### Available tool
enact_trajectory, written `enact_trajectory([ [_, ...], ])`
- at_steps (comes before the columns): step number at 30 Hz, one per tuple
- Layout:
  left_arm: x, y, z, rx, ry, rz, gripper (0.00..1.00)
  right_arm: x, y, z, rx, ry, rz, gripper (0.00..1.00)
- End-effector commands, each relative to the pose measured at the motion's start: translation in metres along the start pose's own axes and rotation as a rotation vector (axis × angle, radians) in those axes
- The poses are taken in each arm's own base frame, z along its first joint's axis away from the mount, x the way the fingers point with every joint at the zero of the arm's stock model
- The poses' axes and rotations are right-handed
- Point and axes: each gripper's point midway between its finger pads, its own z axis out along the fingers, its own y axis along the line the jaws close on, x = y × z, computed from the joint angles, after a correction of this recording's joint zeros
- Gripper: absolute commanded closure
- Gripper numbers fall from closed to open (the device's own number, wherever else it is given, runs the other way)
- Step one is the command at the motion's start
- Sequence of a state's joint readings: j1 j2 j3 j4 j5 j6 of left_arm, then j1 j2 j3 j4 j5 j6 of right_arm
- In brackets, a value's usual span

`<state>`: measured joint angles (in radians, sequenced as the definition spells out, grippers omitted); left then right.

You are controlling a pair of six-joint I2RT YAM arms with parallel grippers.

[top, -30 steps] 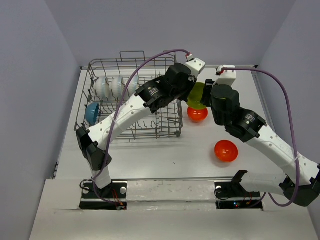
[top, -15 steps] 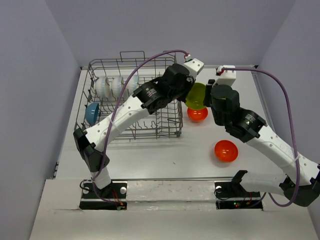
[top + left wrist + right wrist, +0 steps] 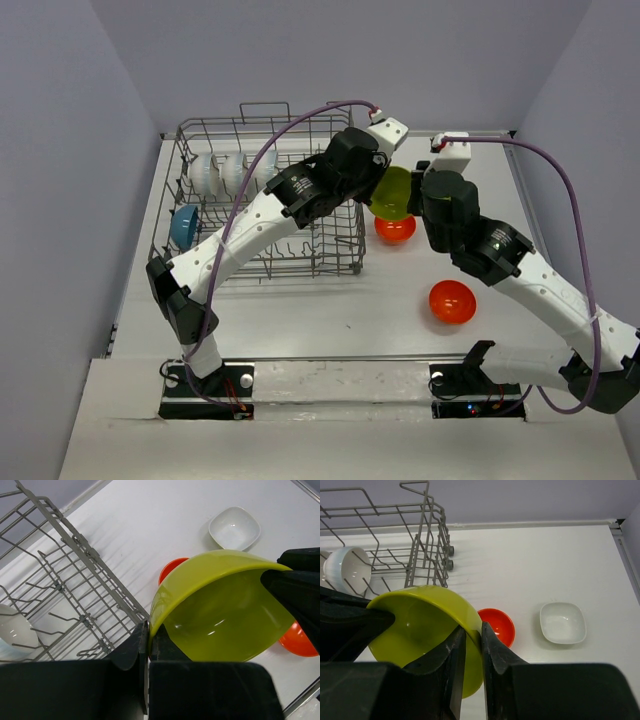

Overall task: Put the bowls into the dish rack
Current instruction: Pass from the left arm to the right

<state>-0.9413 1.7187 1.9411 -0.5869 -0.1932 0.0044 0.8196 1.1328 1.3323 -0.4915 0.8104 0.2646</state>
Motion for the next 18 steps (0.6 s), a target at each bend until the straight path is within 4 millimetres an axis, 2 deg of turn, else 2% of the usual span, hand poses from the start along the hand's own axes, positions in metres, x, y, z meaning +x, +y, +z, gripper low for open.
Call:
enact_trajectory([
  [1, -0.038, 0.000, -0.027, 0.020, -0.138, -0.041, 0.93, -0.026, -0.003, -0.010, -0.006, -0.060, 0.096, 0.99],
  [3, -0.042, 0.000, -0.029, 0.018, -0.150, -0.044, 0.85, -0.027, -0.003, -0.011, -0.010, -0.061, 0.101, 0.99],
  [7, -0.048, 0.001, -0.030, 0.014, -0.169, -0.049, 0.80, -0.028, -0.004, -0.013, -0.016, -0.059, 0.106, 0.99],
  [11, -0.051, 0.002, -0.028, 0.008, -0.177, -0.022, 0.71, -0.029, -0.004, -0.015, -0.022, -0.058, 0.116, 0.99],
  [18, -0.057, 0.004, -0.028, -0.002, -0.200, -0.024, 0.68, -0.032, -0.007, -0.019, -0.026, -0.058, 0.126, 0.99],
])
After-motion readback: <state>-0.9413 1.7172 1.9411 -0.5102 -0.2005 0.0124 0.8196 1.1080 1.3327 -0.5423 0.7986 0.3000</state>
